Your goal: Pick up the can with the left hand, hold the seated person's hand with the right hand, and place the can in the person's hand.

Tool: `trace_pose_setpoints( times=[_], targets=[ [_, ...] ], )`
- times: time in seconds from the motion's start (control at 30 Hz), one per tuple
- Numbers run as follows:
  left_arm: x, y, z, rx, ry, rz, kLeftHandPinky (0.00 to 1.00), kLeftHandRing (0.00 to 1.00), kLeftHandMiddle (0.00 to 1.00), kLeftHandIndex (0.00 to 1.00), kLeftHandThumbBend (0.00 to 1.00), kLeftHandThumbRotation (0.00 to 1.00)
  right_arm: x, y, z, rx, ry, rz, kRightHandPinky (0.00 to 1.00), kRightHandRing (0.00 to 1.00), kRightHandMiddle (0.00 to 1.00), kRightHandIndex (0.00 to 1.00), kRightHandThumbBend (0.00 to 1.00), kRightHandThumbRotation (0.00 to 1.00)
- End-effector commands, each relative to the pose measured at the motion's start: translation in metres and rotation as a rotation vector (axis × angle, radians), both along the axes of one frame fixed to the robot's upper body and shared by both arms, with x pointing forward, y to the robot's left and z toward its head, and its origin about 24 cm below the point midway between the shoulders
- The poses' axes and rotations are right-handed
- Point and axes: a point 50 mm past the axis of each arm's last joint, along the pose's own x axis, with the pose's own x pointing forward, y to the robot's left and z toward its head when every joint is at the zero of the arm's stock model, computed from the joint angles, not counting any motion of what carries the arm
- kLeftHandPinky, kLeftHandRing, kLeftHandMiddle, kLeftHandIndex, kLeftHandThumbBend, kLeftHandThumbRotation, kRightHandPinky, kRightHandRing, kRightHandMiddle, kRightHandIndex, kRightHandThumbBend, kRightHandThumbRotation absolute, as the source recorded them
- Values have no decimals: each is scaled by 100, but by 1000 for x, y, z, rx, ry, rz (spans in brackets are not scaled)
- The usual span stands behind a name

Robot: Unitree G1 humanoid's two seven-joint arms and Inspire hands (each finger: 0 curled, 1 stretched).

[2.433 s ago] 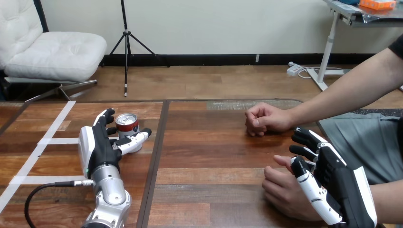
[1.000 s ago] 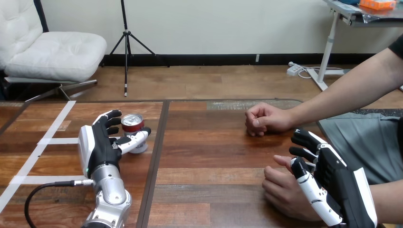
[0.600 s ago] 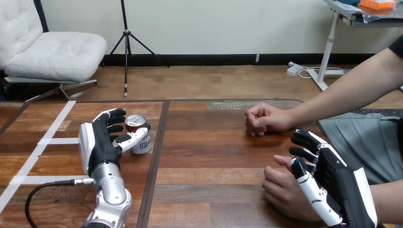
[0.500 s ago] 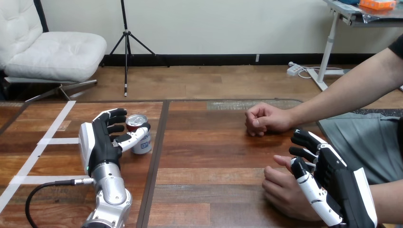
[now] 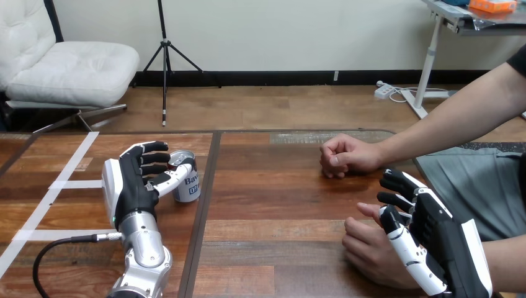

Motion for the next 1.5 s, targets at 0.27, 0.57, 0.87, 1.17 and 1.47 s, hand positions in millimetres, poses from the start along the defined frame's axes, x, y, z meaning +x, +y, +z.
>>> trace_pose_setpoints(
  times=[0.27, 0.57, 0.87, 1.17, 1.47],
  targets=[
    [13, -6, 17, -5, -66, -17, 53, 58, 60, 60, 63, 0, 11, 2, 20, -14, -105, 23, 71, 80, 84, 83, 55, 65],
    [12, -5, 16, 9, -62, -26, 52, 58, 60, 60, 64, 0, 11, 3, 20, -11, -108, 21, 70, 79, 83, 82, 55, 65],
    [11, -5, 15, -1, -61, -39, 53, 59, 60, 60, 64, 0, 12, 4, 20, -10, -109, 22, 69, 79, 83, 82, 55, 65],
    [11, -4, 14, 51, -41, -78, 59, 65, 66, 65, 68, 0, 12, 4, 20, -6, -109, 21, 69, 79, 83, 82, 54, 65],
    [12, -4, 14, 116, -12, -85, 68, 77, 80, 78, 79, 1, 11, 4, 19, -9, -102, 17, 70, 79, 83, 82, 55, 66]
  ],
)
